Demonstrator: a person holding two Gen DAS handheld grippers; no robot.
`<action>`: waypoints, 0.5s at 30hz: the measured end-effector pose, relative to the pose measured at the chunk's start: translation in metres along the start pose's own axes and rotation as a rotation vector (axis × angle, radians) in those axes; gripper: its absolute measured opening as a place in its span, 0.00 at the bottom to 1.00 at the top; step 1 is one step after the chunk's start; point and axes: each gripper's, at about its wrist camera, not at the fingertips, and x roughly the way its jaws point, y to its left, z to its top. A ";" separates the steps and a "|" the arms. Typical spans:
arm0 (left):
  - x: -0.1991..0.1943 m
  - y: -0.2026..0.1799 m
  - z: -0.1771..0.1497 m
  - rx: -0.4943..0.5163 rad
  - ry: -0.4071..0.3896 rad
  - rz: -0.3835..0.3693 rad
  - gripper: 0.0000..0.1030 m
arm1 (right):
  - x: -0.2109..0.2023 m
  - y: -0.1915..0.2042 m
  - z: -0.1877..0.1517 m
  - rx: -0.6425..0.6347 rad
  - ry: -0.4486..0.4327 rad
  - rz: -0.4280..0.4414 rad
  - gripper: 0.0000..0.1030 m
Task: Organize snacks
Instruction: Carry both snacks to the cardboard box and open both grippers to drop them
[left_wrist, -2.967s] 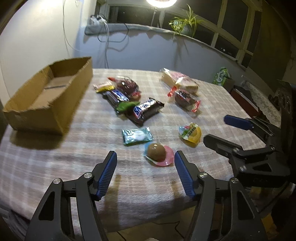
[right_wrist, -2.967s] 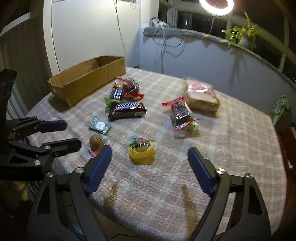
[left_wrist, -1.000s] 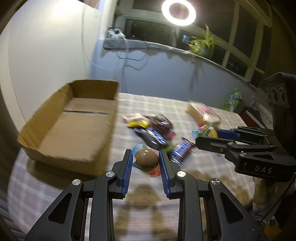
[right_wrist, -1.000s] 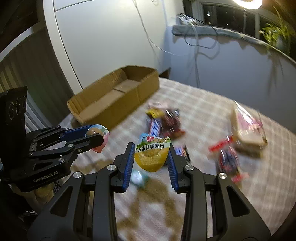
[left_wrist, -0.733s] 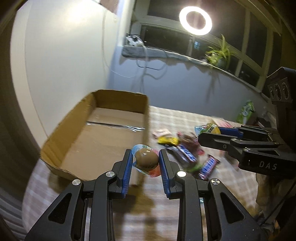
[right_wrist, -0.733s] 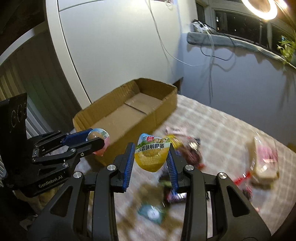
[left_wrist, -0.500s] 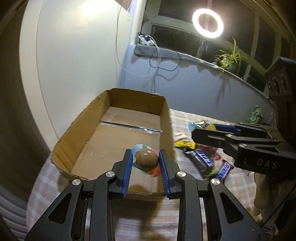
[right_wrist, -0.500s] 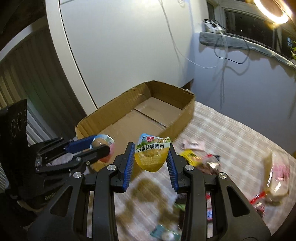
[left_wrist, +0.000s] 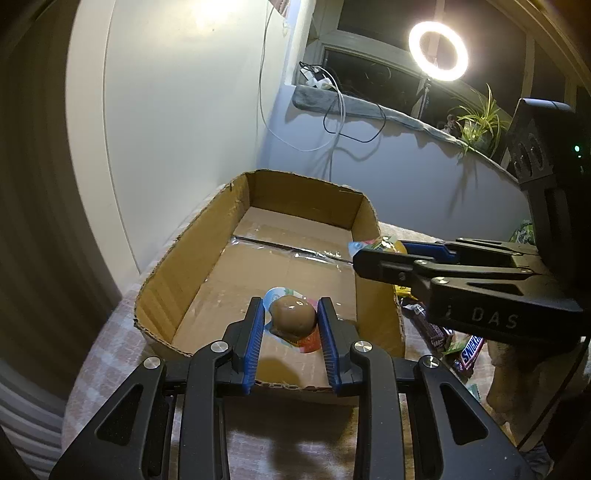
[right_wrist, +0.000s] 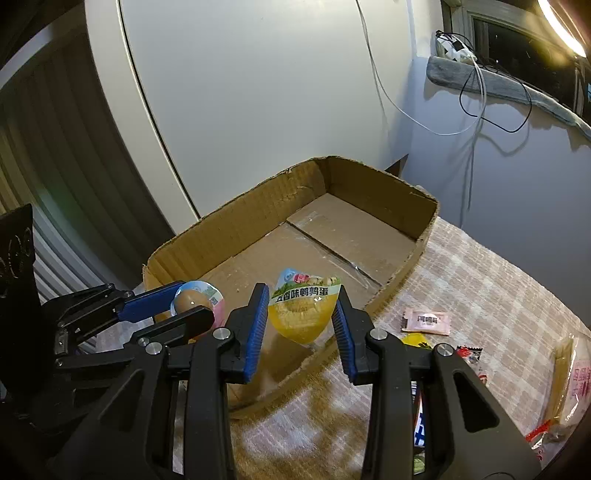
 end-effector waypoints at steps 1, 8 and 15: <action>-0.001 0.001 0.000 -0.001 -0.003 0.001 0.27 | 0.001 0.001 0.000 -0.002 0.001 -0.003 0.35; -0.003 0.005 -0.001 -0.015 -0.004 0.014 0.32 | -0.004 0.002 0.001 0.000 -0.021 -0.019 0.64; -0.006 0.000 -0.001 -0.013 -0.007 0.021 0.43 | -0.013 -0.005 -0.003 0.015 -0.029 -0.034 0.65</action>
